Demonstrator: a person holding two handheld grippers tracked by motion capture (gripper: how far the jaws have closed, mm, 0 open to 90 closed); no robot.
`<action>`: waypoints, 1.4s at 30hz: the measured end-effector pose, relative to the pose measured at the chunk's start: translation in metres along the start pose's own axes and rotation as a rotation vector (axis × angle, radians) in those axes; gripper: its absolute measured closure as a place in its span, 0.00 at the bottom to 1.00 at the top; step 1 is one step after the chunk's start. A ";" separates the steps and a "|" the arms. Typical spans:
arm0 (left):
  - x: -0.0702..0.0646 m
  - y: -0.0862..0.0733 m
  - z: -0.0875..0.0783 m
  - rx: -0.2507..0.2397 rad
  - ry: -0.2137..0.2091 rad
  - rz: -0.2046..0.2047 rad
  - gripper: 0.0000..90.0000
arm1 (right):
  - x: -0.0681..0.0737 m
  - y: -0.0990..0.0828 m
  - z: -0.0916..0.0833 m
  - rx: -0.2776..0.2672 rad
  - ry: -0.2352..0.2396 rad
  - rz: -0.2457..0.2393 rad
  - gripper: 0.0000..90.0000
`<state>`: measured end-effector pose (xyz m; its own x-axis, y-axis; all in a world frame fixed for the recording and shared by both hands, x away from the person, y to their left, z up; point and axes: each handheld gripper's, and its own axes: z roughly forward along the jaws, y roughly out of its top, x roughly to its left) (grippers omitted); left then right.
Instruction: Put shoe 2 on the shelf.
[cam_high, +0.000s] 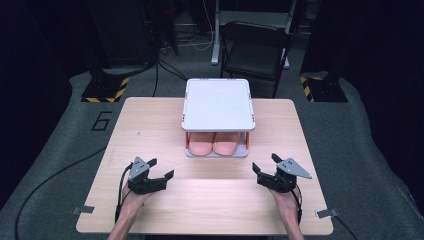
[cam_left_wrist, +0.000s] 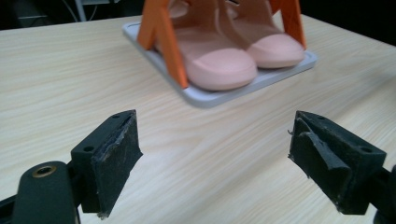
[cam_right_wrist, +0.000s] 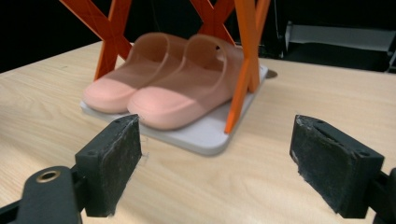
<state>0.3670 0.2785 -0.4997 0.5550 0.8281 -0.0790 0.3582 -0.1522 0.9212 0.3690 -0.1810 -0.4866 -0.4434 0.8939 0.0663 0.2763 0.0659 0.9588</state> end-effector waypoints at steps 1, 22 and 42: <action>0.002 -0.002 -0.003 -0.008 0.003 -0.007 0.17 | -0.001 -0.004 -0.001 0.001 -0.001 0.009 0.18; 0.025 -0.017 -0.019 -0.013 0.073 -0.105 0.17 | -0.003 -0.025 -0.008 0.040 -0.013 -0.014 0.19; 0.027 -0.019 -0.018 -0.016 0.085 -0.126 0.19 | -0.007 -0.025 -0.010 0.045 -0.026 -0.011 0.19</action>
